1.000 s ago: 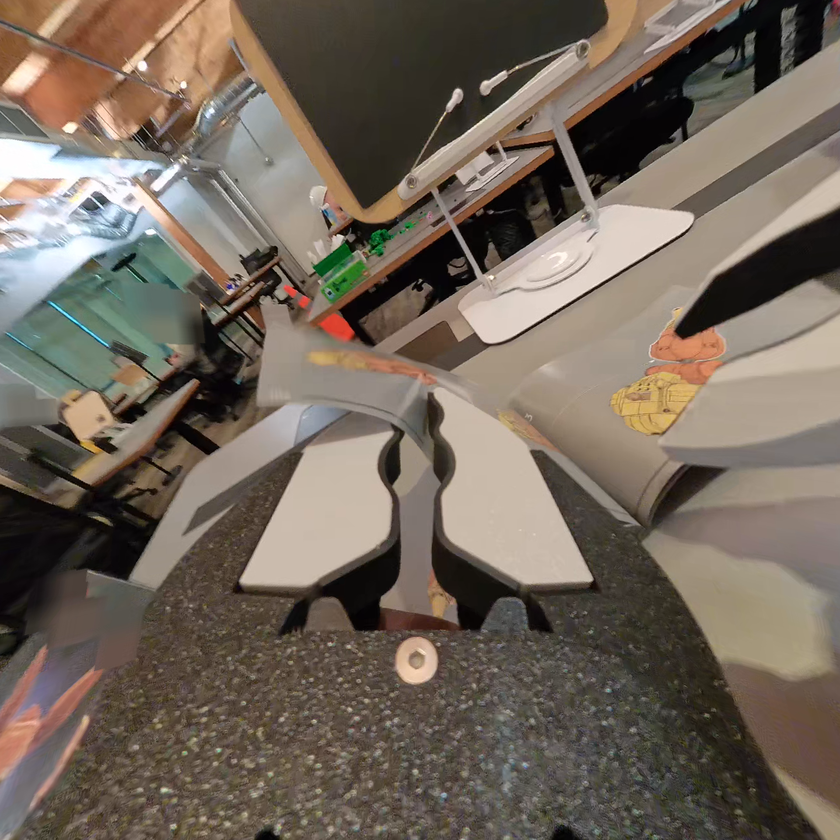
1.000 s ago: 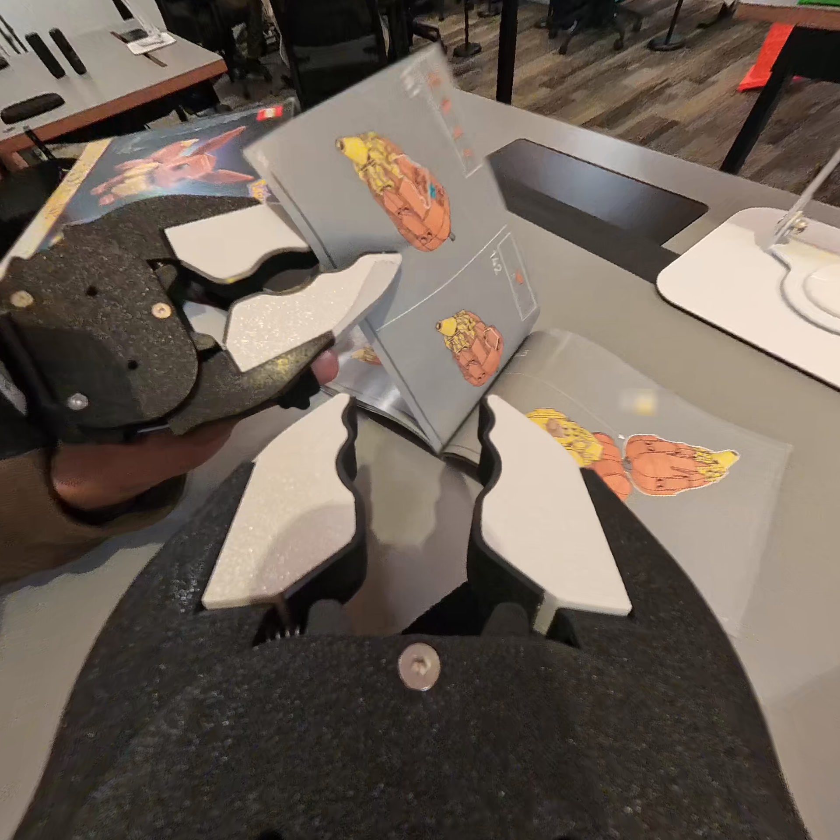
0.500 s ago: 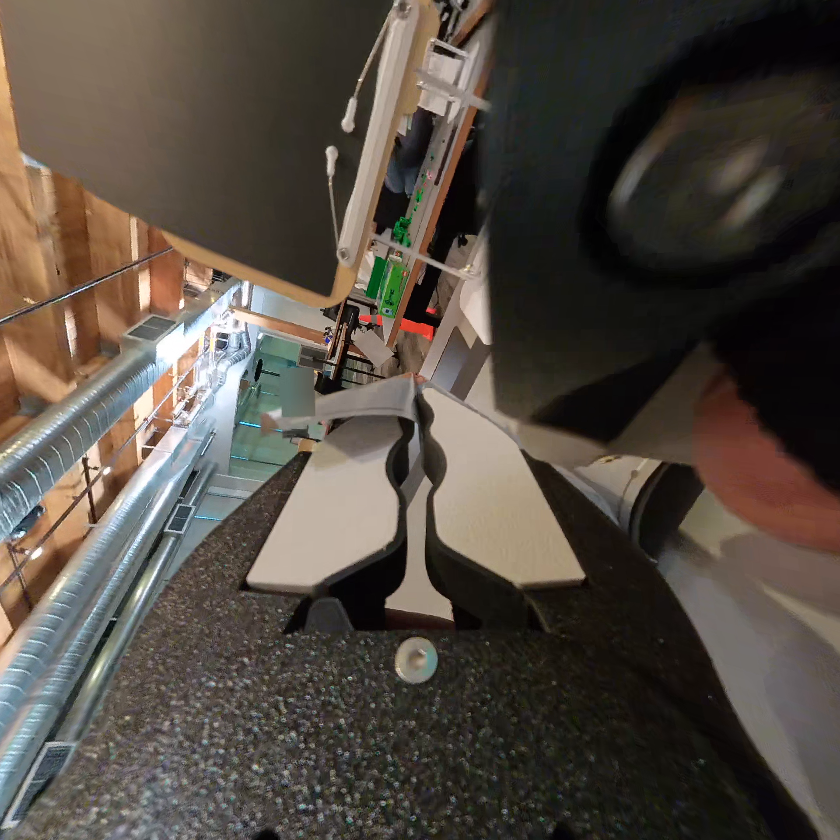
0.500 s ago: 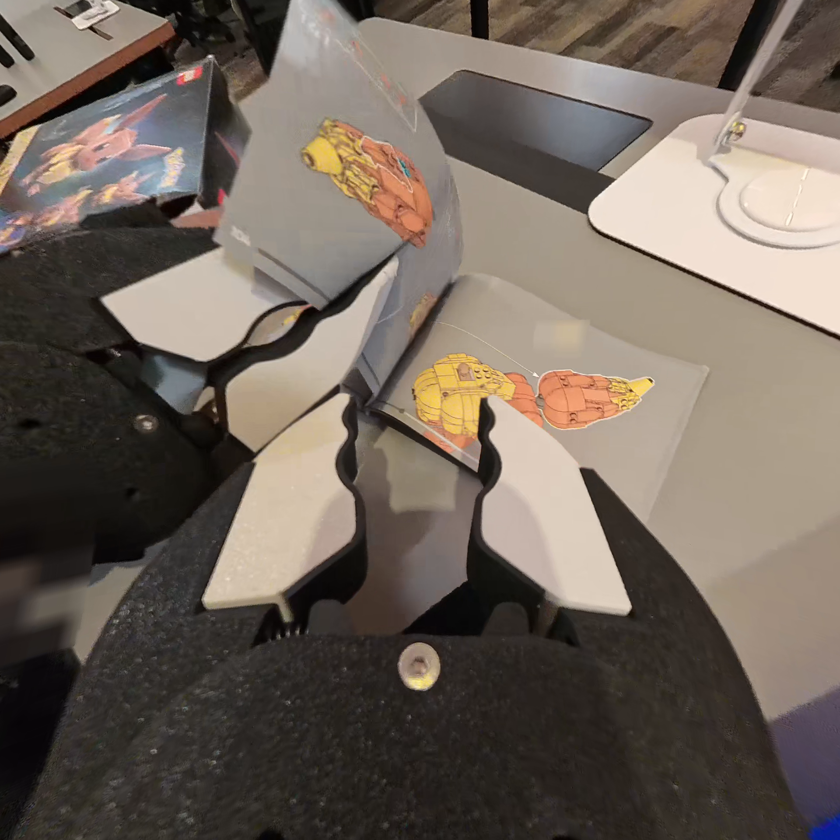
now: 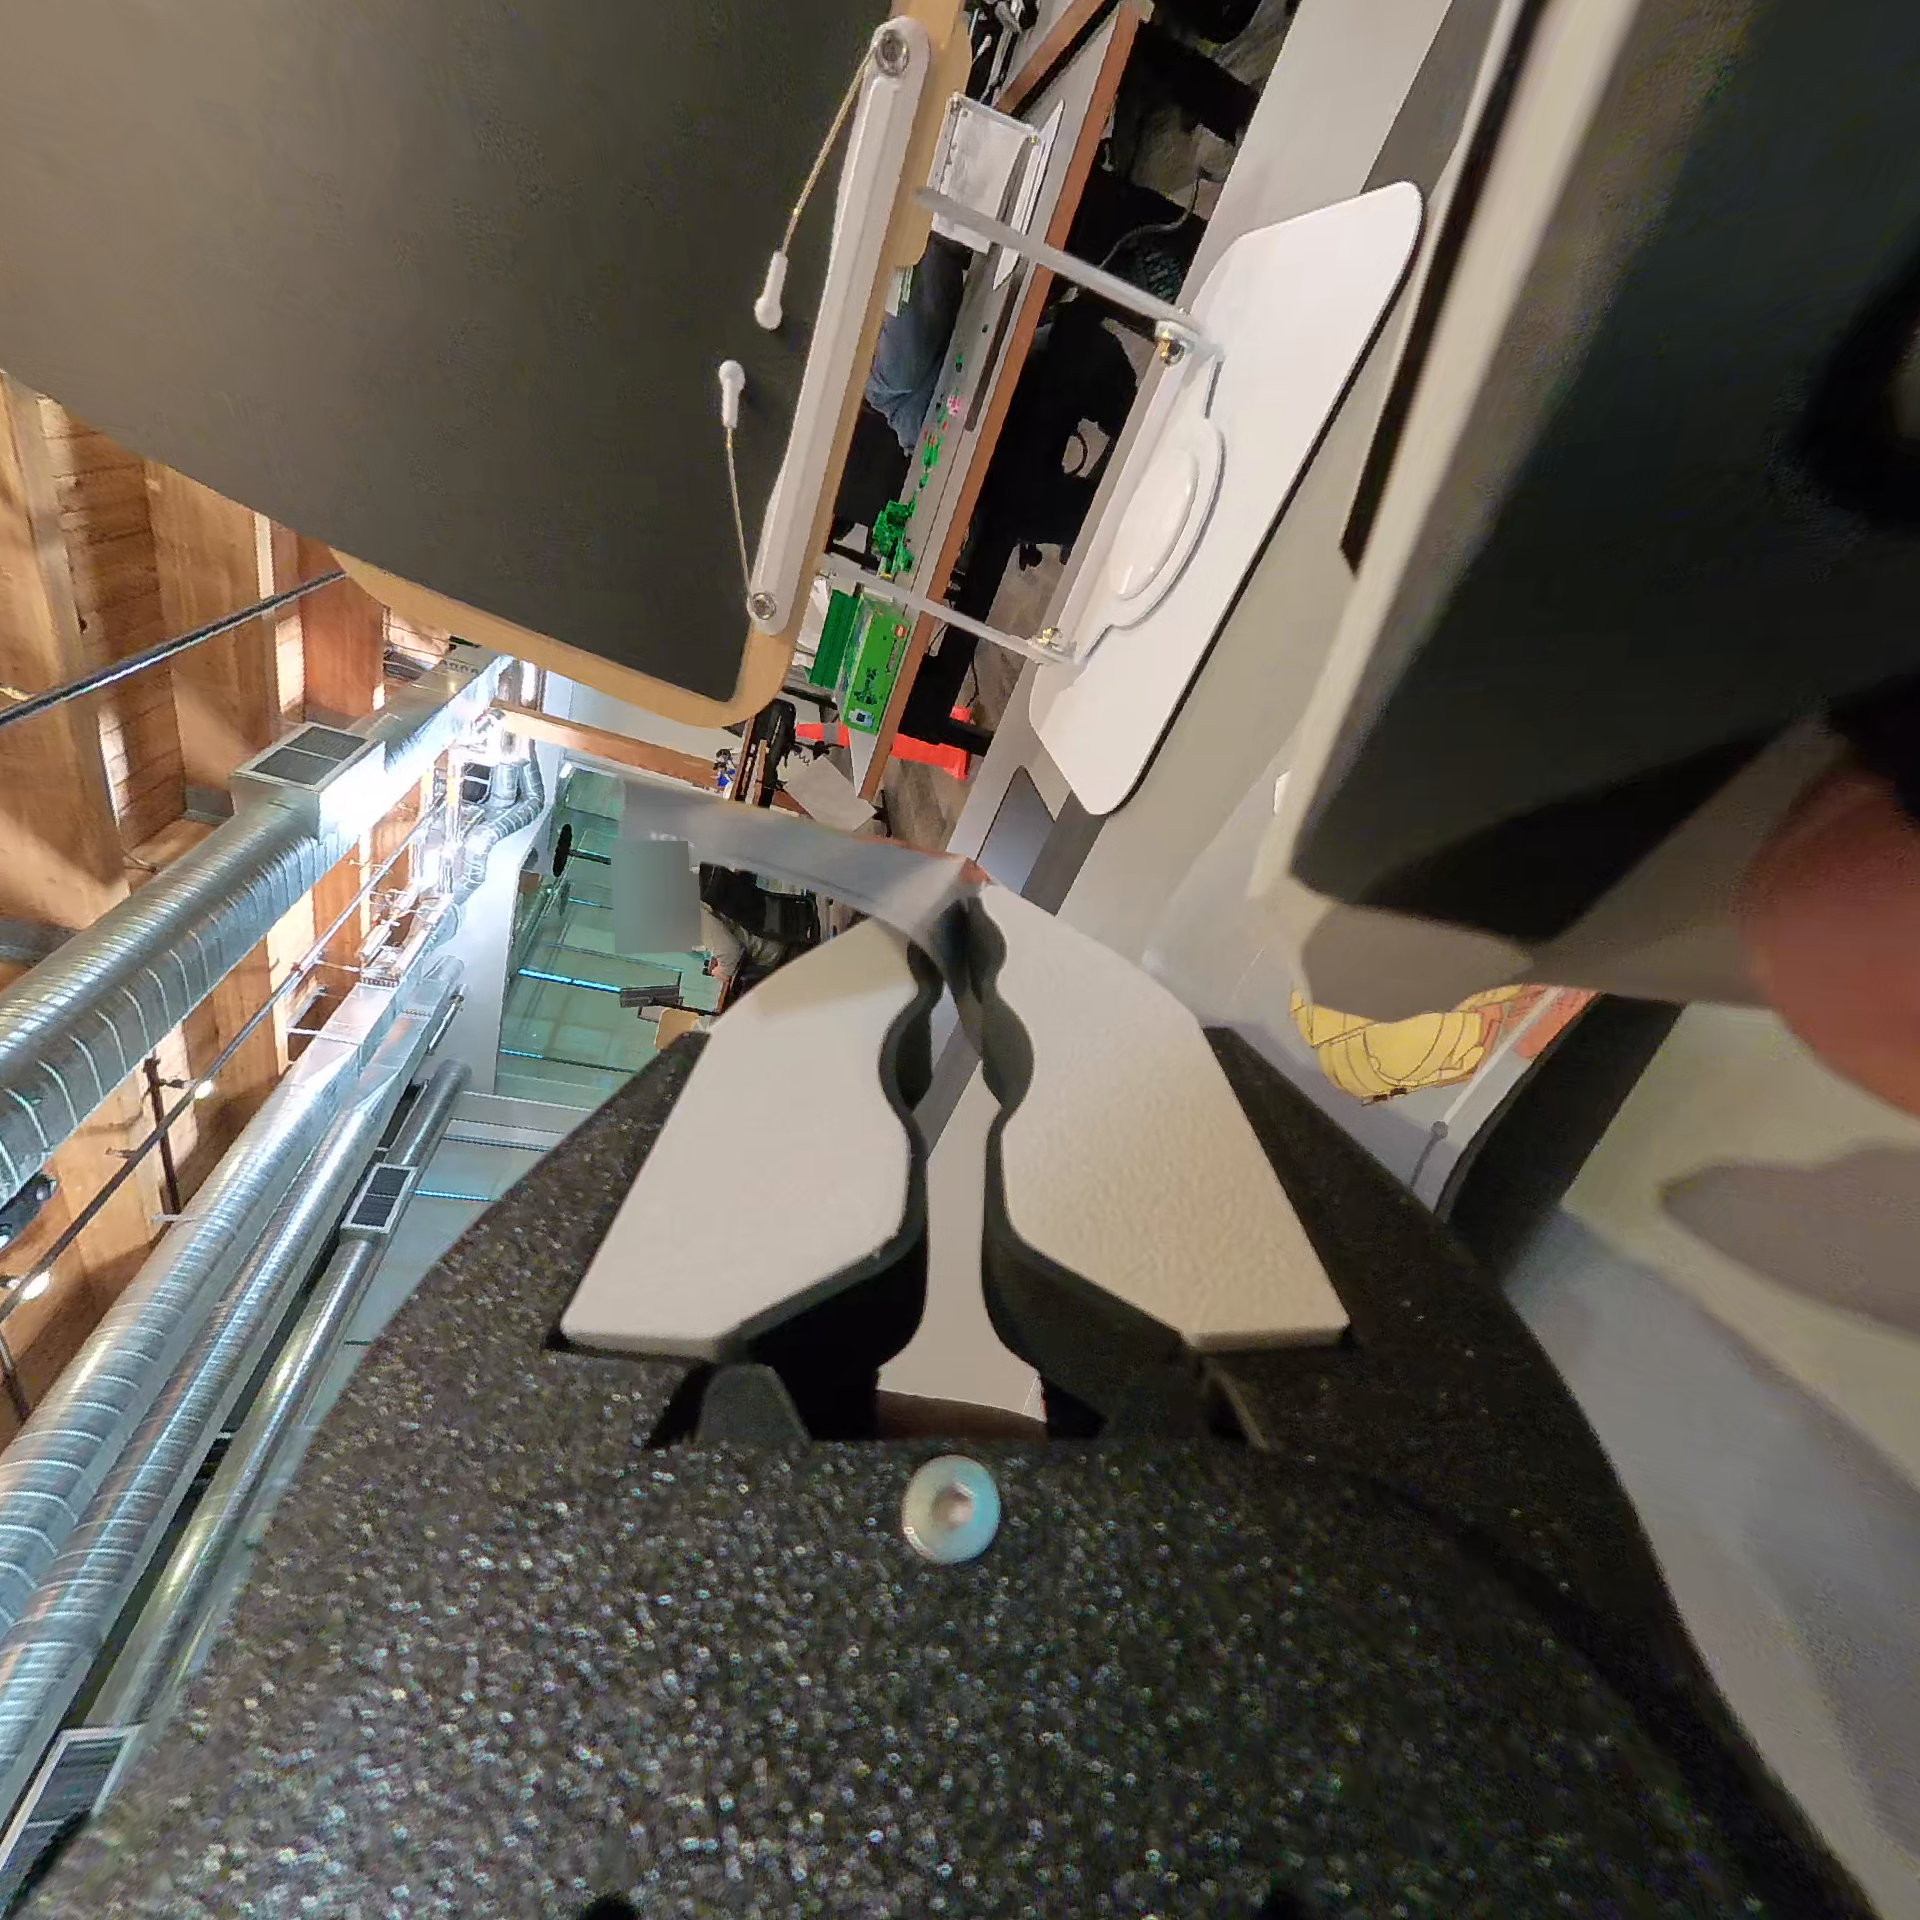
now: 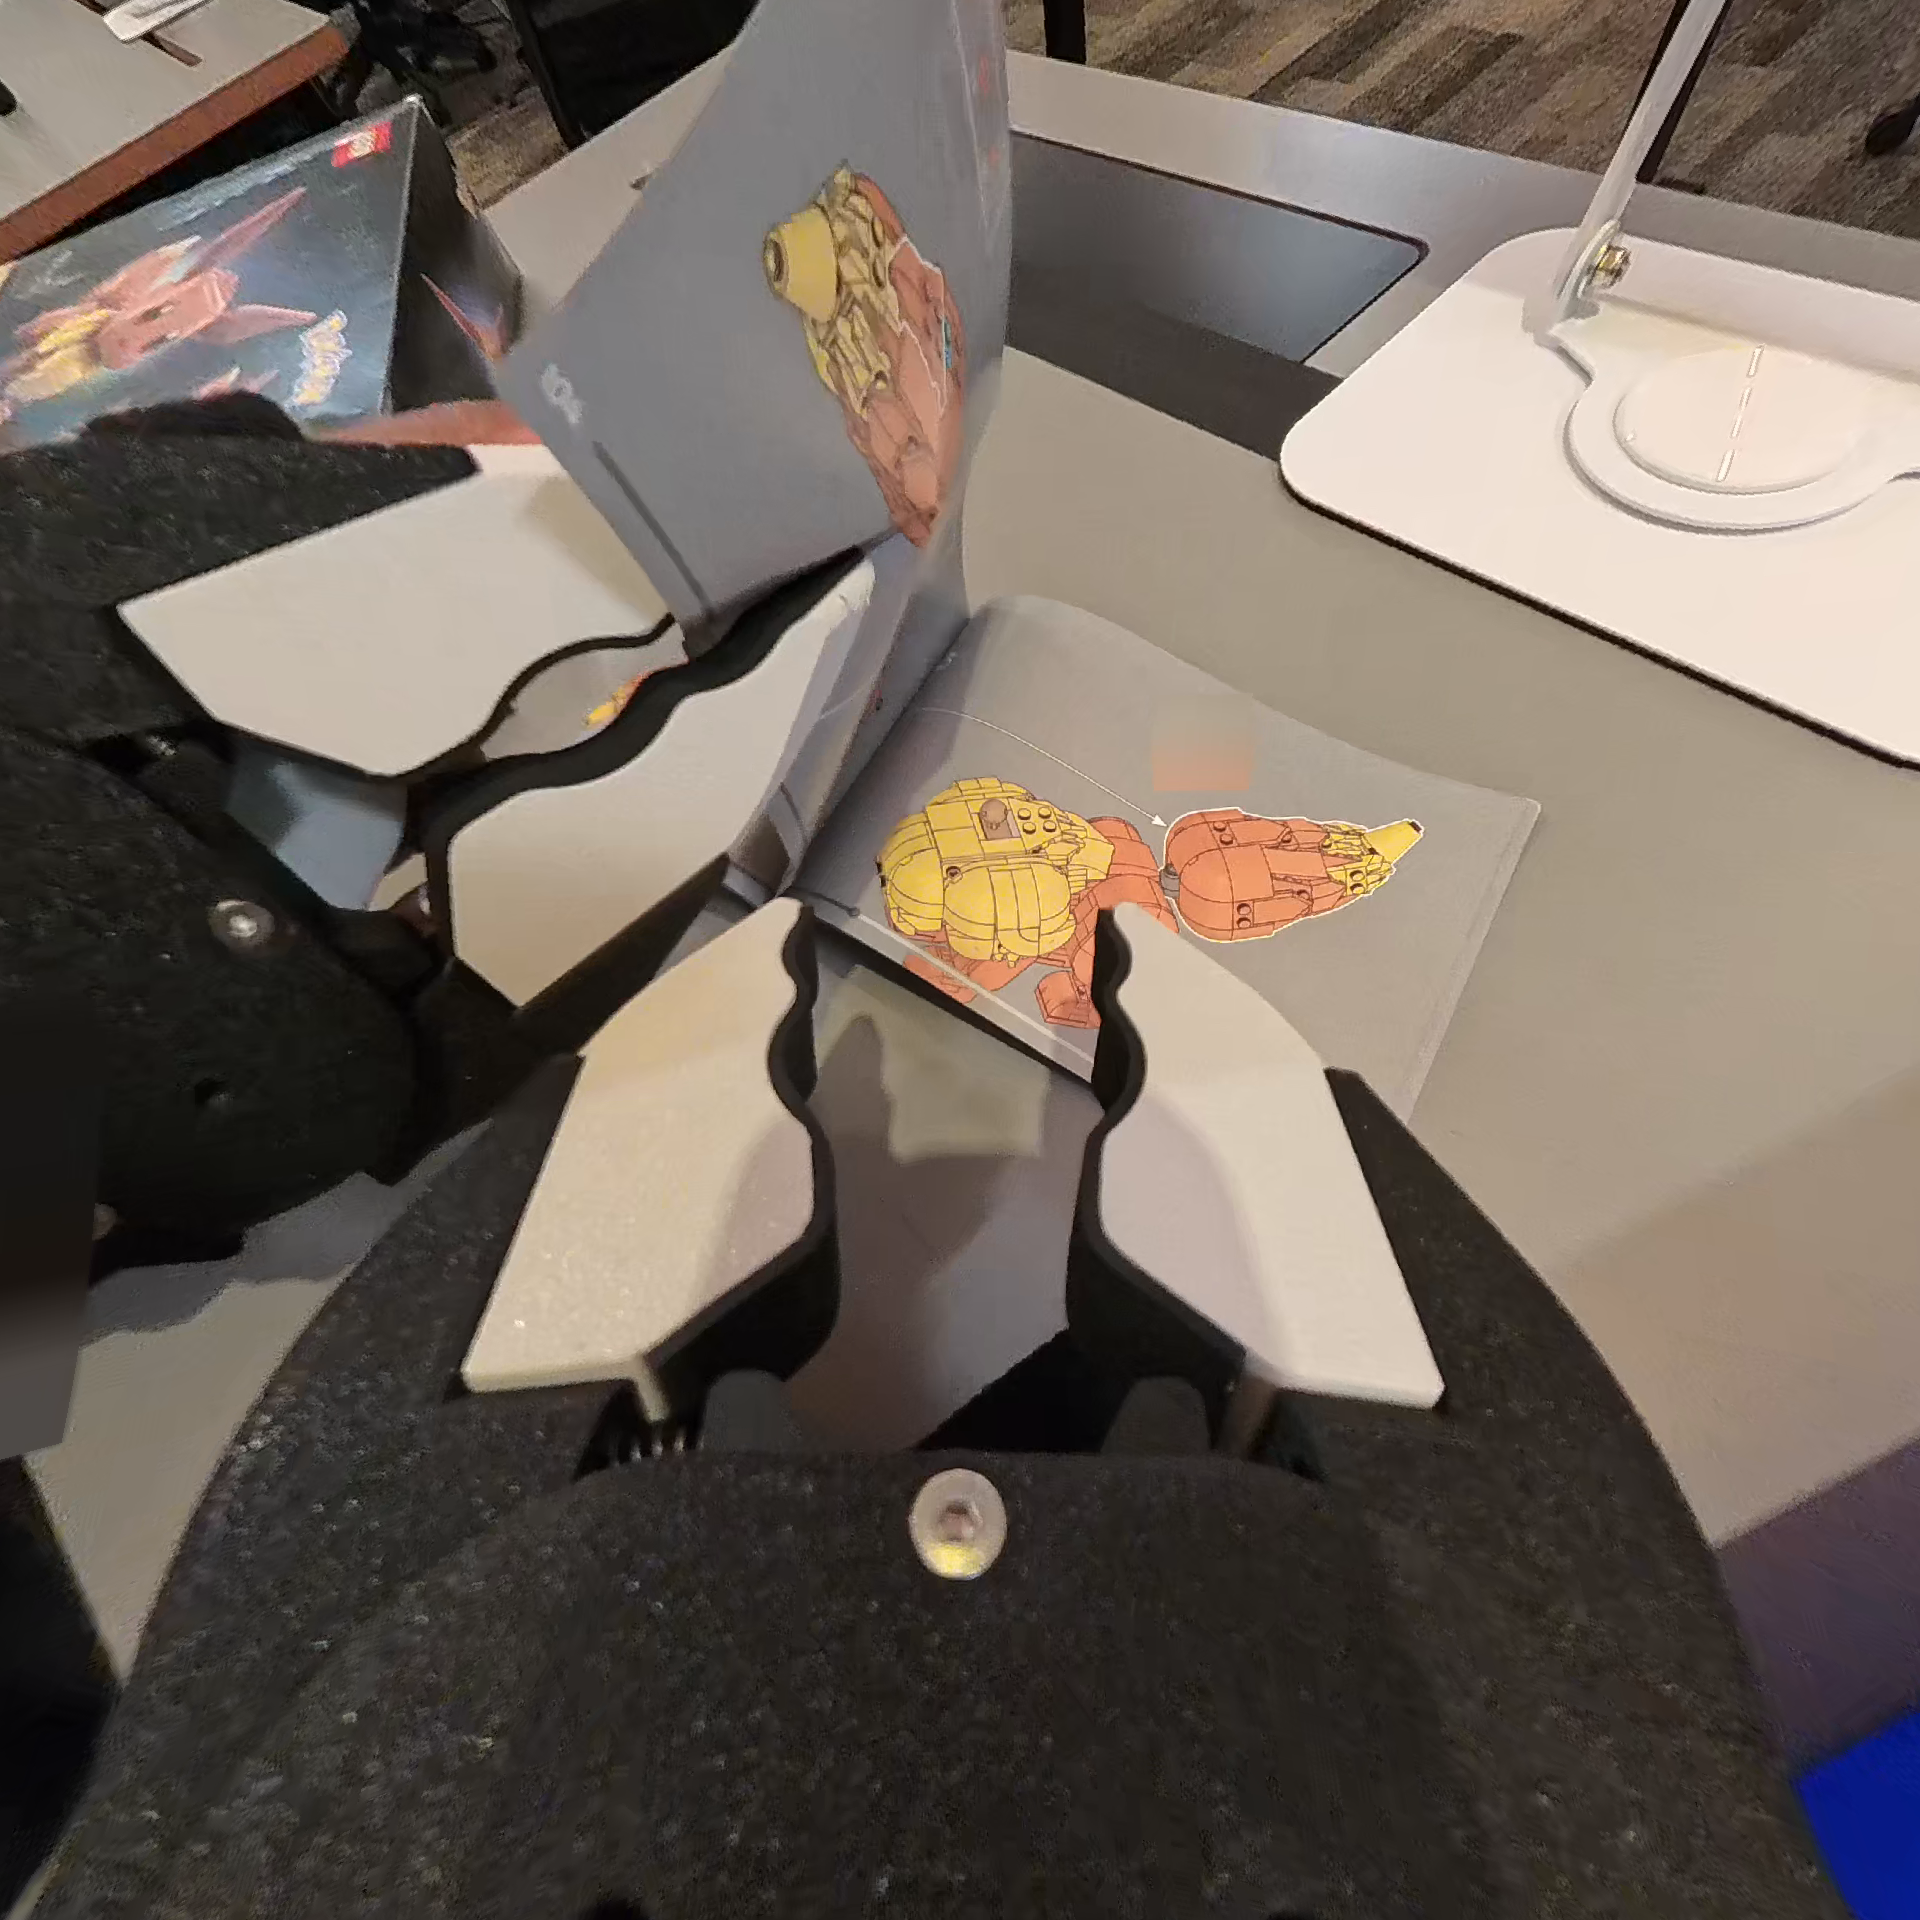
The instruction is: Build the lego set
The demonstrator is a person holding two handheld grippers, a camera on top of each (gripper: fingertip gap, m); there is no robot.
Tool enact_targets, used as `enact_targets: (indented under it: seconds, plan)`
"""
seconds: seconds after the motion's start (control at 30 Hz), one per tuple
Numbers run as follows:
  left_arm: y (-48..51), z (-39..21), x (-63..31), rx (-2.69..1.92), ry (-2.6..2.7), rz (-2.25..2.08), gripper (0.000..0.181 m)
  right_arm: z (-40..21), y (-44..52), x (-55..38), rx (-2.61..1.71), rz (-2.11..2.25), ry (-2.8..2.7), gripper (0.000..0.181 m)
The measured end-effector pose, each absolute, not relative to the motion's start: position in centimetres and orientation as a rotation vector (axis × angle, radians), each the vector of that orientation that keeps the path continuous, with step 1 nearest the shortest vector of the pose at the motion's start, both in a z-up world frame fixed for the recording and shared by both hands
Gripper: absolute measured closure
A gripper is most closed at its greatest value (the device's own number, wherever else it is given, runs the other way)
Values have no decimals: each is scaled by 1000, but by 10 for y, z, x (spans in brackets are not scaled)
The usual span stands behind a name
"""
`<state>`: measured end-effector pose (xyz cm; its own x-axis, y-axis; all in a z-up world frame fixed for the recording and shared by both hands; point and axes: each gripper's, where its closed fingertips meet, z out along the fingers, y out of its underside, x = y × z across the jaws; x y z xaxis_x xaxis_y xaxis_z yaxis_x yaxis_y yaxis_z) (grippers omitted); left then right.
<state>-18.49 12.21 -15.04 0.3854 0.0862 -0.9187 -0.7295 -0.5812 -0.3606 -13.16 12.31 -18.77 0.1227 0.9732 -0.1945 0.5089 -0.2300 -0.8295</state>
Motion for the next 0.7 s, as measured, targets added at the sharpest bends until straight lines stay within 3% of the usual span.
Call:
enact_targets:
  seconds: [0.7]
  plan:
    - [100,-137,-188,-1815,486,1251,175,-180,108,-152,-1677,870,-1487,130]
